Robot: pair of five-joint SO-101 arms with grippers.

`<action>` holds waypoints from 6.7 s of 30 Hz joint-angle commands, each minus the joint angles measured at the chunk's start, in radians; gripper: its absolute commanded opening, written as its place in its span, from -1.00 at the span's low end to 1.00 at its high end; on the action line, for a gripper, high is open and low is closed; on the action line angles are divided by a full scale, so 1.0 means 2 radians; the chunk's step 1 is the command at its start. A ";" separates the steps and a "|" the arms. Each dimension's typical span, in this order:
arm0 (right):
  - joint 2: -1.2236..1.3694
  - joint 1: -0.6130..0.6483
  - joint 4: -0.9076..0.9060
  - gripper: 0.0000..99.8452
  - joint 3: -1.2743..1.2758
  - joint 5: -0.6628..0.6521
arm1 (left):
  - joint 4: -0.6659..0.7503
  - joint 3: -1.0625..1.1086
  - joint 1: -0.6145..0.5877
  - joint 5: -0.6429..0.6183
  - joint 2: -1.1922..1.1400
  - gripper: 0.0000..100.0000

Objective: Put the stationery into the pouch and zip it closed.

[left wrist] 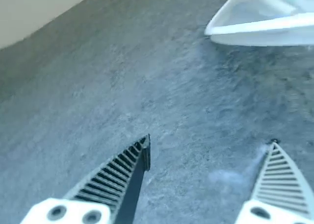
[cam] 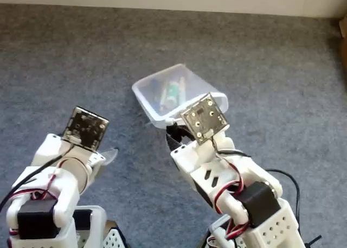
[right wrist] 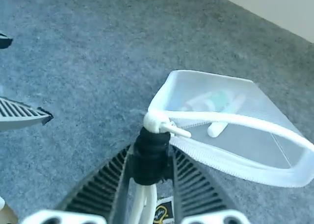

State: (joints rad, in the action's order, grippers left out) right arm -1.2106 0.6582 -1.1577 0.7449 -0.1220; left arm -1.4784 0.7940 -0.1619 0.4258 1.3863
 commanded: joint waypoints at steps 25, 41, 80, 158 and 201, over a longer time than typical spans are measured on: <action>-0.016 0.046 -0.066 -0.99 -0.112 0.023 | 0.265 0.117 0.210 -0.032 -0.003 -0.33; -0.016 0.051 -0.063 -0.99 -0.109 0.025 | 0.364 0.189 0.267 -0.031 -0.001 -0.53; -0.017 -0.165 0.099 -0.98 -0.006 0.063 | 0.361 0.204 0.262 -0.088 0.003 -0.99; -0.020 -0.180 0.234 -0.99 0.084 0.145 | 0.354 0.214 0.261 -0.087 0.003 -0.99; -0.016 -0.384 0.477 -0.98 0.190 0.185 | 0.354 0.216 0.260 -0.087 0.003 -0.99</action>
State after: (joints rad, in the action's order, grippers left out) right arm -1.2321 -0.0169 -0.2524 1.1546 0.2340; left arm -0.7618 1.2252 0.3874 0.2662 1.3848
